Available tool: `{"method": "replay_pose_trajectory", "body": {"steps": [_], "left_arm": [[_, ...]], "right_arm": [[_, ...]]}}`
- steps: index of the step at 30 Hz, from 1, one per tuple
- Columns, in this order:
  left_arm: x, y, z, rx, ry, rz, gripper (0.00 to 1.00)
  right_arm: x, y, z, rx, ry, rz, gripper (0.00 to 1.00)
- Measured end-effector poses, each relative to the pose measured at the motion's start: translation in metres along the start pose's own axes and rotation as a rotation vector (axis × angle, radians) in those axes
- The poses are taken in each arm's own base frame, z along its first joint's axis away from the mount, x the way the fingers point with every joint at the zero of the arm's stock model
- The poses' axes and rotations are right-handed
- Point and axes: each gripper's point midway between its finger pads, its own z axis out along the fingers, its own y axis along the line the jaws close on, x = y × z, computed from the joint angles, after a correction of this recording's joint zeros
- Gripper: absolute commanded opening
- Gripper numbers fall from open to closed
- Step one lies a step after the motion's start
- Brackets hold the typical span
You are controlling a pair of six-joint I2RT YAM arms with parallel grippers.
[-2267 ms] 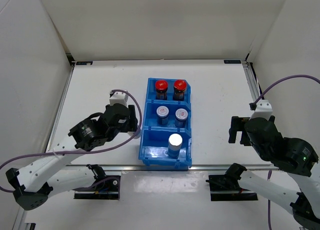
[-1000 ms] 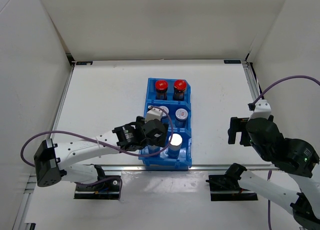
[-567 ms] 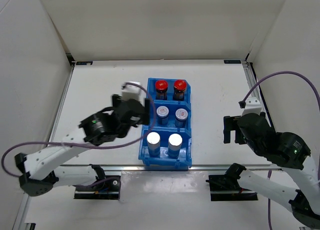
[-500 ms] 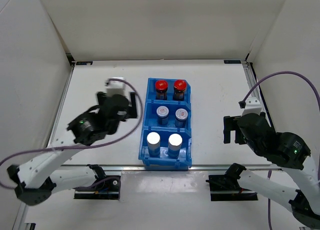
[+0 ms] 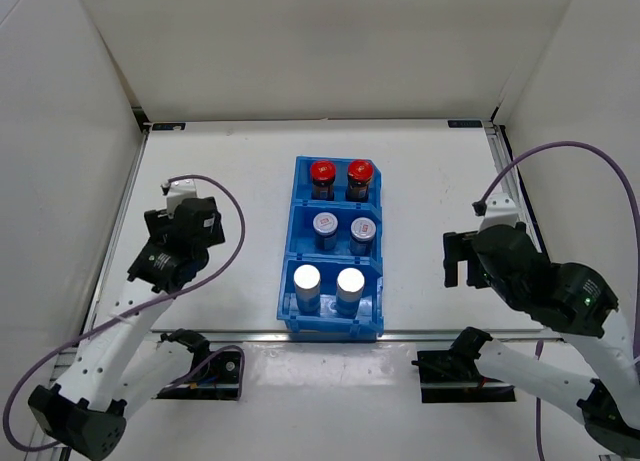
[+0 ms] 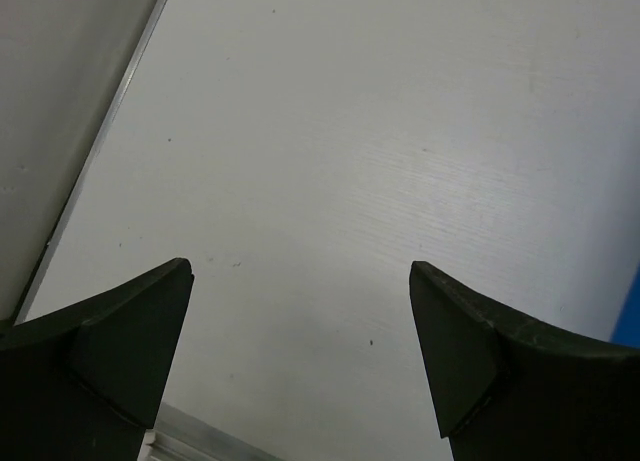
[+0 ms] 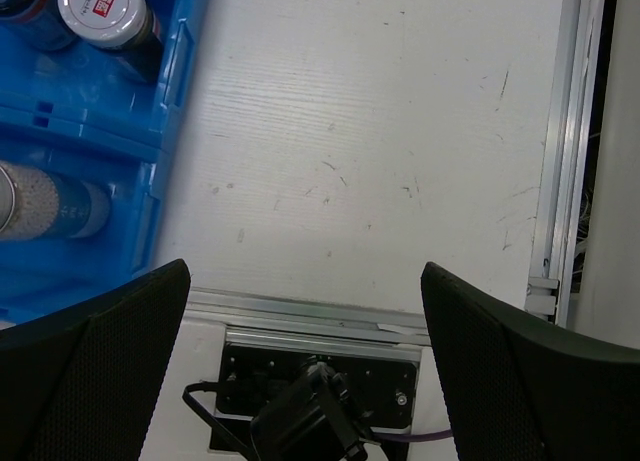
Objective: Organize the condiment bottles
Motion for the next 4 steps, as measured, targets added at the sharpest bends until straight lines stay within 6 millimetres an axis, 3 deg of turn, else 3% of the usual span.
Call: {"method": "replay_pose_trajectory", "body": {"steps": [4], "left_arm": [[-0.015, -0.001, -0.004, 0.039, -0.059, -0.070, 1.00]], "right_arm": [[0.000, 0.001, 0.001, -0.003, 0.005, -0.005, 0.99]]}}
